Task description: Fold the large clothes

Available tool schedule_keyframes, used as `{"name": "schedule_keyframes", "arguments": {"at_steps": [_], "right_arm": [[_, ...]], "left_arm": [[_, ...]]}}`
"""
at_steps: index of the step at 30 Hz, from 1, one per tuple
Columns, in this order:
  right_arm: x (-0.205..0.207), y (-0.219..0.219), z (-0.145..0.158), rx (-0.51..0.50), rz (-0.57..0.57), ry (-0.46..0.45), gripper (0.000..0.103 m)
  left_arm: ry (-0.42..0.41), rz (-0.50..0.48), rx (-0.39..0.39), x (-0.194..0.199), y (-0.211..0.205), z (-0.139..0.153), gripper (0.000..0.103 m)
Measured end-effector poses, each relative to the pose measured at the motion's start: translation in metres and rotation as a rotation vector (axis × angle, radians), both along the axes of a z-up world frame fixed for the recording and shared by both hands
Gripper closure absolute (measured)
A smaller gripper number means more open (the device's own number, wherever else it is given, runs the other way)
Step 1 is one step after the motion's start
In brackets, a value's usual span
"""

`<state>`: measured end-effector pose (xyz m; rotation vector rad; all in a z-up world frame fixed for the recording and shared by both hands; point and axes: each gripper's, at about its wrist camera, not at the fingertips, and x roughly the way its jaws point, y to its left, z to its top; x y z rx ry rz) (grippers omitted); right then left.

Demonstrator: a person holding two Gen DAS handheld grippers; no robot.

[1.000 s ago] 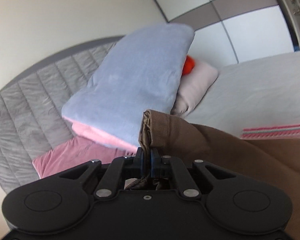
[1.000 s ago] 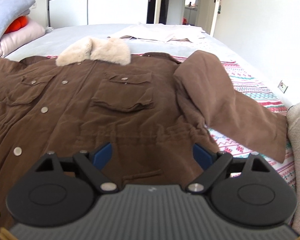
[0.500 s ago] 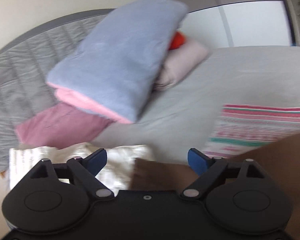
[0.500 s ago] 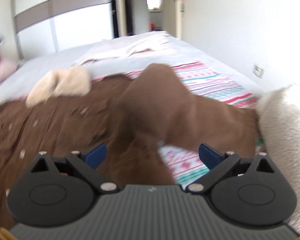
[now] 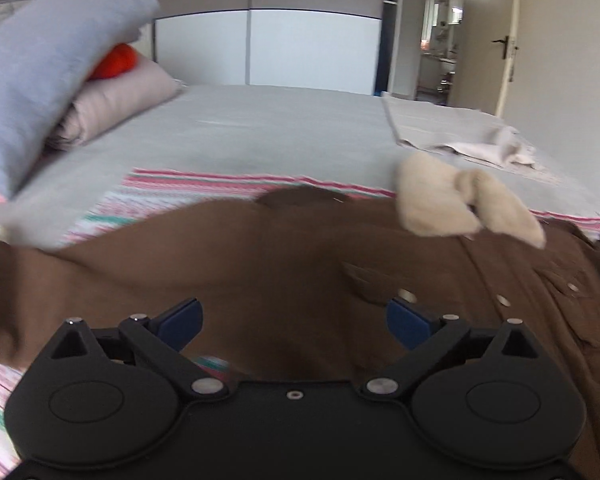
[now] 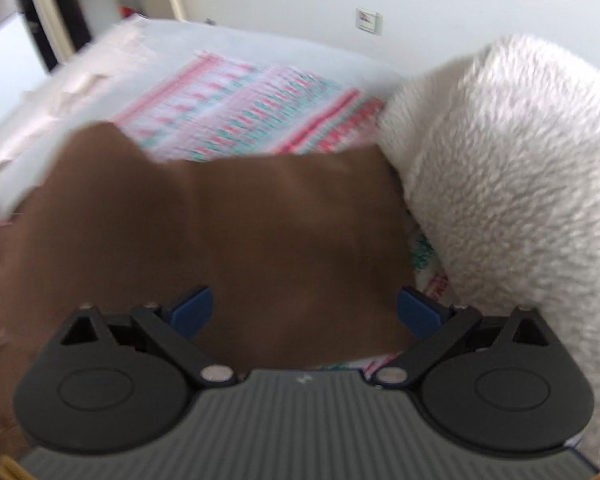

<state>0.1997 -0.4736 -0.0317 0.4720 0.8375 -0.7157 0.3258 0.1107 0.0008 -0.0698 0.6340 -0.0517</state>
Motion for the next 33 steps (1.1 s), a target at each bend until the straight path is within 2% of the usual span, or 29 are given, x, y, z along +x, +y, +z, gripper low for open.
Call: {"name": "schedule_keyframes", "arguments": {"at_steps": [4,6,7,8,10,11,12,13,15,18,24,27,29,31,33], "right_arm": [[0.022,0.001,-0.028,-0.081,-0.025,0.068,0.0],[0.027,-0.001,-0.034,-0.103,-0.057,0.05,0.0],[0.03,-0.003,-0.034,-0.098,-0.081,0.039,0.0],[0.032,-0.004,-0.033,-0.091,-0.1,0.033,0.004],[0.034,-0.003,-0.03,-0.118,-0.097,0.024,0.029],[0.037,0.0,-0.028,-0.147,-0.066,0.02,0.058],[0.038,0.003,-0.024,-0.159,-0.017,0.019,0.081],[0.041,0.007,-0.021,-0.161,0.029,0.016,0.087],[0.043,0.017,-0.012,-0.206,0.075,0.032,0.091],[0.044,0.023,0.017,-0.321,0.11,0.004,0.092],[0.028,0.011,0.094,-0.716,0.08,-0.021,0.093],[0.025,-0.019,0.108,-0.663,0.07,0.009,0.093],[0.033,-0.027,0.095,-0.706,0.076,0.076,0.092],[0.046,-0.028,0.071,-0.757,0.125,0.146,0.082],[0.05,-0.026,0.055,-0.798,0.107,0.191,0.051]], "left_arm": [[-0.008,-0.019,-0.058,-0.002,-0.032,-0.031,0.004],[0.009,-0.01,-0.107,0.001,-0.038,-0.048,0.004],[0.024,-0.006,-0.11,0.003,-0.041,-0.056,0.003],[0.041,-0.008,-0.078,0.006,-0.045,-0.062,0.002],[0.032,-0.013,-0.04,0.008,-0.05,-0.066,0.0],[0.028,-0.016,-0.038,0.007,-0.051,-0.065,0.0],[0.026,-0.017,-0.04,0.008,-0.051,-0.065,0.0],[0.027,-0.016,-0.046,0.008,-0.05,-0.065,0.0],[0.031,-0.015,-0.053,0.008,-0.048,-0.064,0.0],[0.051,-0.041,-0.046,0.004,-0.05,-0.058,0.0],[0.078,-0.159,-0.084,-0.003,-0.064,-0.035,0.0],[0.093,-0.229,-0.122,-0.006,-0.079,-0.03,0.0],[0.104,-0.265,-0.14,-0.008,-0.09,-0.034,0.0],[0.122,-0.294,-0.121,-0.011,-0.101,-0.04,0.0],[0.128,-0.307,-0.08,-0.017,-0.107,-0.043,0.0]]}}
